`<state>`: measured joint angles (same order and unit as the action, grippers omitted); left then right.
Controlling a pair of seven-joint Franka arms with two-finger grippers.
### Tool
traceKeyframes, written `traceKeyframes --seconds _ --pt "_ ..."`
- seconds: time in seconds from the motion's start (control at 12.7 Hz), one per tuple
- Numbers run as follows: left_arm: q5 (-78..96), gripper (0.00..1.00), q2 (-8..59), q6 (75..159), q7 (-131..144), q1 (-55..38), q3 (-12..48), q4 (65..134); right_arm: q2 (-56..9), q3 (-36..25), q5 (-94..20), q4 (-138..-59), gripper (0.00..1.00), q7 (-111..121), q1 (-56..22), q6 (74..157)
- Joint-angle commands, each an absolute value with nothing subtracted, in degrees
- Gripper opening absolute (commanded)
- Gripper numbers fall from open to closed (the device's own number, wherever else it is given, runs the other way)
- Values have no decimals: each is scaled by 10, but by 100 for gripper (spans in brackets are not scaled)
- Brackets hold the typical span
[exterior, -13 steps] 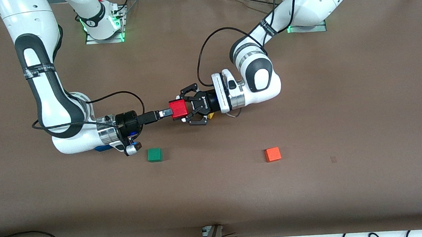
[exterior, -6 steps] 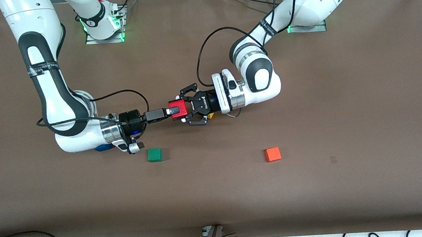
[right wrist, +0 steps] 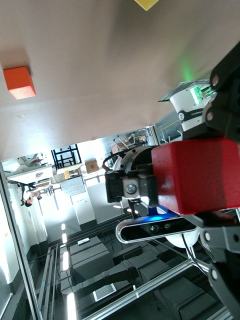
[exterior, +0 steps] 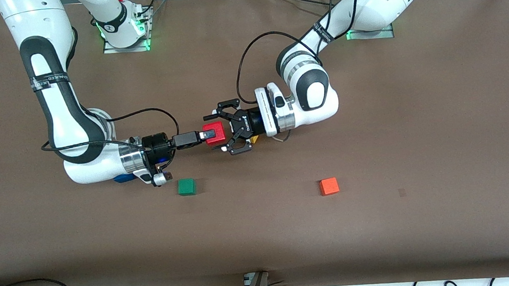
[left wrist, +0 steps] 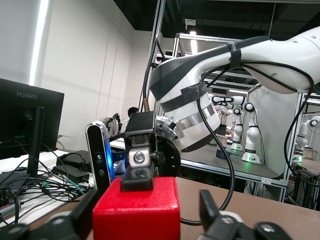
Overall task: Pass red block to right arm, stack on blue
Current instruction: 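Close the right gripper on the red cube and open the left gripper, then carry the red cube over the blue cube while the left gripper withdraws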
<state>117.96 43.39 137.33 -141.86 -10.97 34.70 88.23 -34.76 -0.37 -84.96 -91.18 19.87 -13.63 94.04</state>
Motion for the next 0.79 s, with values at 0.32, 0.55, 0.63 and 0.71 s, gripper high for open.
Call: traceKeyframes --seconds 0.32,0.55,0.63,0.71 --pt "1187 100 363 1380 -1379 -83 345 916 -336 -68 -706 -862 11 197 -130 943" --pt "1115 100 355 1380 -1307 -62 346 917 -337 -101 -575 -833 10 196 -131 968" --pt "1091 100 354 1376 -1295 -52 346 917 -337 -102 -509 -826 10 196 -131 988" --pt "1061 100 354 1375 -1282 -44 347 918 -337 -102 -442 -824 10 195 -132 1007"
